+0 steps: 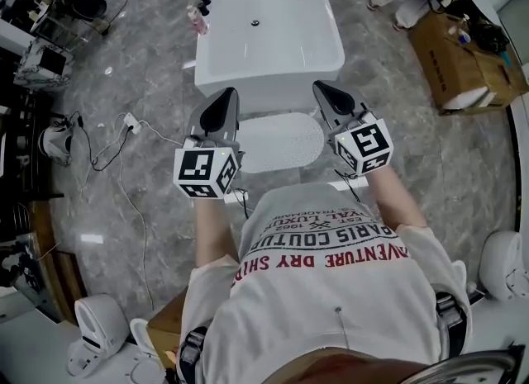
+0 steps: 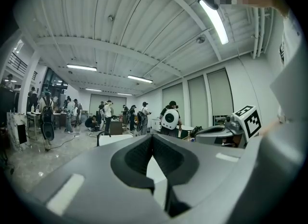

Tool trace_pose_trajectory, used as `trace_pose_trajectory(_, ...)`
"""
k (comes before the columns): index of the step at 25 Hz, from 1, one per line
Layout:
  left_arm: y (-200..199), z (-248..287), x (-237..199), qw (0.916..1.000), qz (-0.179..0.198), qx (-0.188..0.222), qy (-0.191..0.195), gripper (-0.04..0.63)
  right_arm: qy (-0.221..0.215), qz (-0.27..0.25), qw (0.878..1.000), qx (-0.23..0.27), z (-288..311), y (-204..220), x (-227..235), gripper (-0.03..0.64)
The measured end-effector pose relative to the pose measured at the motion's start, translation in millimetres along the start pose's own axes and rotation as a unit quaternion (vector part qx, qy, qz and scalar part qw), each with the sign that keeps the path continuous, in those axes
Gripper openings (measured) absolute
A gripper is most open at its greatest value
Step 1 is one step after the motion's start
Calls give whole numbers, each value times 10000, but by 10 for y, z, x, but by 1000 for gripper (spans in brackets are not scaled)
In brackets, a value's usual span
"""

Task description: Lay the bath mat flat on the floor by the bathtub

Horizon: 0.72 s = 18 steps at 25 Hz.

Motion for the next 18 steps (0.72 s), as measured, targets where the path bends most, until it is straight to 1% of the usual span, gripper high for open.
trace_pose_trajectory(5,35,34,-39,9999,-76,-71,-80,12,55,-18,10000,-53,5,33,45,8)
trace_pose_trajectory(9,66,14,-60,9998,-39,-127,-118,12,82,8,10000,-54,2,57,47,8)
trace_pose_trajectory(12,42,-33,-110,9997,-6,-55,-253,12,69,75,9999,-36,5,53,40,8)
trace_pose_trajectory(15,13,-66,-159,9994,-50,19,-356,12,32,190,9998,61,4,19,38,8)
trace_pose_trajectory(18,-2,-71,-184,9991,-82,39,-404,12,73,163,9998,103,12,-16,52,8)
Point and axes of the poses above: the fingertips, and each gripper's own axes: z forward along the fingers, x to its right, y out of its underside, the point moved 3 cm from there along -z, backward along the fingers, and after that the axes turned 3 degrees about x, right-handed, at the moved point
